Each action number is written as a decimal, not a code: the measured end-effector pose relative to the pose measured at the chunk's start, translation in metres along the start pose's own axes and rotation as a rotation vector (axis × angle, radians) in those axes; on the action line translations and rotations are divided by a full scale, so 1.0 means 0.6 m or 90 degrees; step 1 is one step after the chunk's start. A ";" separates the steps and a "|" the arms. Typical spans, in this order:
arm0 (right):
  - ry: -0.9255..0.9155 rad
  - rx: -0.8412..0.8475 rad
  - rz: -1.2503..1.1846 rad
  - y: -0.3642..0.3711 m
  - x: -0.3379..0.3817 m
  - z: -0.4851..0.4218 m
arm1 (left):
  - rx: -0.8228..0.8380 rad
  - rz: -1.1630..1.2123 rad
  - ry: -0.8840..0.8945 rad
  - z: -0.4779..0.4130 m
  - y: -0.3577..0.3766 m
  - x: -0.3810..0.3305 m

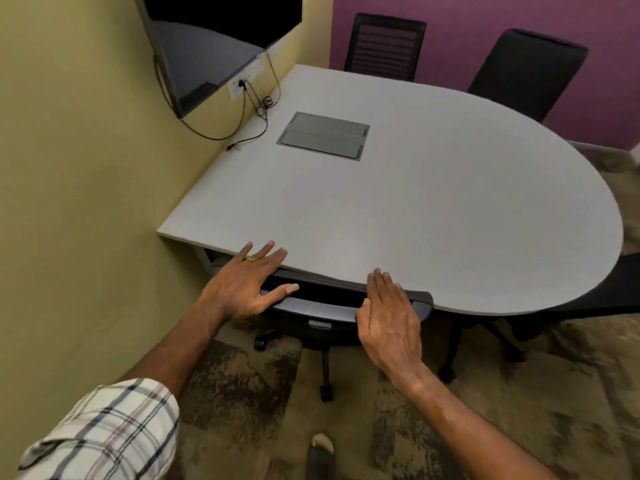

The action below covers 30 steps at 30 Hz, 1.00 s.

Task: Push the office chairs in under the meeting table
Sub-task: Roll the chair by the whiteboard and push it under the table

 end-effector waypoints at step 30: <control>0.341 -0.097 0.075 -0.080 -0.057 0.102 | 0.043 0.152 0.111 -0.134 -0.015 -0.097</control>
Point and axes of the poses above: each hand's wrist, its own z-axis away from the middle knuckle, its own y-axis out of the palm, x = y × z, the point moved 5 cm from there along -z, towards the middle knuckle, and after that the axes turned 14 degrees about -x, right-handed, at the moved point
